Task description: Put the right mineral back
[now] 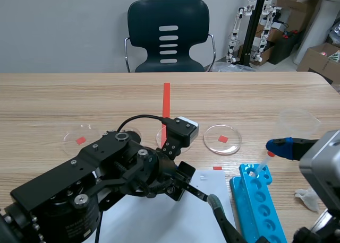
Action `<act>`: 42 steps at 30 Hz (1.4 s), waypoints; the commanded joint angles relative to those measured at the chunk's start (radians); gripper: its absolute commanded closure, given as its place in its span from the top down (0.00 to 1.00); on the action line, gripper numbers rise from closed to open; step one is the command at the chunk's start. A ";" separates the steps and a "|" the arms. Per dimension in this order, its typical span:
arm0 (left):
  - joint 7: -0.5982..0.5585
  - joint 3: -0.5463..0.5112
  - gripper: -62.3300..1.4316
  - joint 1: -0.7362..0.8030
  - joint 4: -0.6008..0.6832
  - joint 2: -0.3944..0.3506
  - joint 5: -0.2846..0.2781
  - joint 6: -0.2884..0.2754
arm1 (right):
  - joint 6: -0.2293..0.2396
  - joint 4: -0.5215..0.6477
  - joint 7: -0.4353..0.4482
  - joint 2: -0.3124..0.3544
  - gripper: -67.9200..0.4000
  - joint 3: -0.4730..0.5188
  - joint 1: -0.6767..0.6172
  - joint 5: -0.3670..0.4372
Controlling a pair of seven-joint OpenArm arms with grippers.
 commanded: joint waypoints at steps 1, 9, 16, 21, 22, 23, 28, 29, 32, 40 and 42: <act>0.003 0.000 0.20 0.000 0.014 0.010 -0.012 -0.003 | 0.000 0.008 0.015 0.011 1.00 0.010 0.007 0.011; 0.043 0.000 0.20 0.008 0.014 0.010 -0.032 -0.010 | 0.000 0.008 0.015 0.011 1.00 0.010 0.007 0.011; 0.050 0.000 0.25 0.008 0.014 0.010 -0.038 -0.010 | 0.000 0.008 0.015 0.011 1.00 0.010 0.007 0.011; 0.045 0.000 0.43 0.008 0.014 0.010 -0.038 -0.001 | 0.000 0.008 0.015 0.011 1.00 0.010 0.007 0.011; 0.043 0.000 0.45 0.008 0.014 0.010 -0.038 -0.001 | 0.000 0.008 0.015 0.011 1.00 0.010 0.007 0.011; 0.042 0.000 0.46 0.008 0.014 0.010 -0.038 -0.001 | 0.000 0.008 0.015 0.011 1.00 0.010 0.007 0.011; 0.030 0.000 0.53 0.008 0.014 0.010 -0.038 -0.001 | 0.000 0.008 0.015 0.011 1.00 0.010 0.007 0.011; 0.029 0.000 0.55 0.008 0.014 0.009 -0.038 -0.001 | 0.000 0.008 0.015 0.011 1.00 0.010 0.007 0.011; 0.008 0.000 0.59 0.013 0.018 0.002 -0.042 0.002 | 0.000 0.008 0.015 0.011 1.00 0.010 0.007 0.011; -0.107 0.000 0.61 0.114 0.198 -0.084 -0.041 0.038 | 0.000 0.008 0.015 0.011 1.00 0.010 0.007 0.011; -0.134 0.000 0.61 0.143 0.261 -0.113 -0.041 0.054 | 0.000 0.008 0.015 0.011 1.00 0.010 0.007 0.011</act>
